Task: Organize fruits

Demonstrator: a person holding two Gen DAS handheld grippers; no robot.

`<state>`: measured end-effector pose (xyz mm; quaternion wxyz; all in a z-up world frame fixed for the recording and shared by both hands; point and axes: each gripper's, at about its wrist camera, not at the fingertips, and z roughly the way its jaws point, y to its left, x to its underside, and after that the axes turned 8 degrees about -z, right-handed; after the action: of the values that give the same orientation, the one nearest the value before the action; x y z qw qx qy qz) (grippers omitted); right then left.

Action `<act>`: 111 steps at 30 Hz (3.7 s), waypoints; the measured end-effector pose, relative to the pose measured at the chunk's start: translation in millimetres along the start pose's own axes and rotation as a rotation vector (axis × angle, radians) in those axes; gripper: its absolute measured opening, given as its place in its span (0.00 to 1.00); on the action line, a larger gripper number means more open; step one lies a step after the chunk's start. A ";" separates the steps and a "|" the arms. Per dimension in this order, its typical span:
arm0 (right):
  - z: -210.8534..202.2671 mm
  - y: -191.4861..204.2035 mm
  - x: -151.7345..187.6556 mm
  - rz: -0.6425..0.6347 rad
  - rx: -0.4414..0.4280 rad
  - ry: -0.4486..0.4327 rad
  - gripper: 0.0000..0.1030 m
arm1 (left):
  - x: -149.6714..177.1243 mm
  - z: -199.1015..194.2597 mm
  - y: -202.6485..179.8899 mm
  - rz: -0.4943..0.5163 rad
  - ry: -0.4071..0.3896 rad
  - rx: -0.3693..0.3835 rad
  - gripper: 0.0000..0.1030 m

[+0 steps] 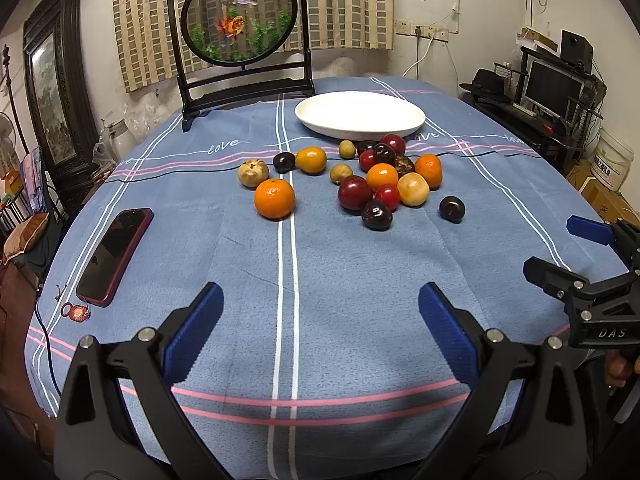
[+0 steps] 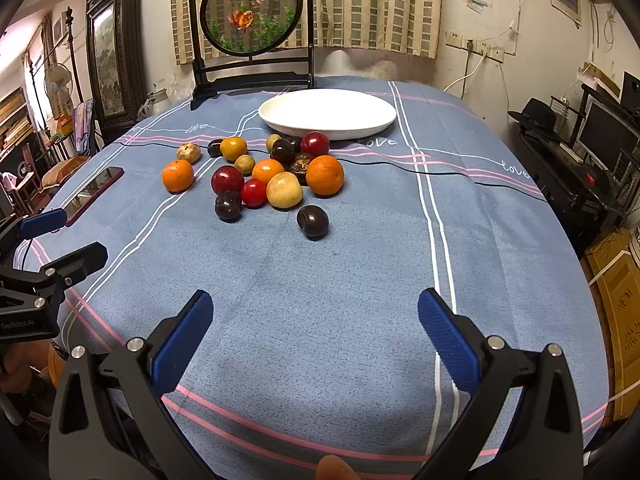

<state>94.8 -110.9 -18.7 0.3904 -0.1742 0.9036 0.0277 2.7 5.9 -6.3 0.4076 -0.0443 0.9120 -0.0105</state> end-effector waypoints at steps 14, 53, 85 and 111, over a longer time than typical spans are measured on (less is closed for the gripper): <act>0.2 -0.1 -0.5 0.002 0.001 0.005 0.99 | 0.5 0.1 0.2 0.000 0.001 -0.001 0.97; 111.7 -11.8 -57.7 -0.024 -0.101 0.165 0.53 | -33.9 80.4 57.2 -0.014 0.081 0.091 0.97; 103.7 -43.3 -95.0 0.031 -0.217 0.087 0.28 | -93.9 166.7 67.2 -0.066 0.248 0.205 0.44; 229.6 -99.0 -208.5 0.128 -0.232 0.134 0.39 | -238.7 270.0 -28.4 0.047 0.190 0.210 0.80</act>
<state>420.1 -99.8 -20.4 0.3036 -0.1615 0.9277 0.1453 364.2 3.6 -7.7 0.3222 0.0211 0.9411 -0.1006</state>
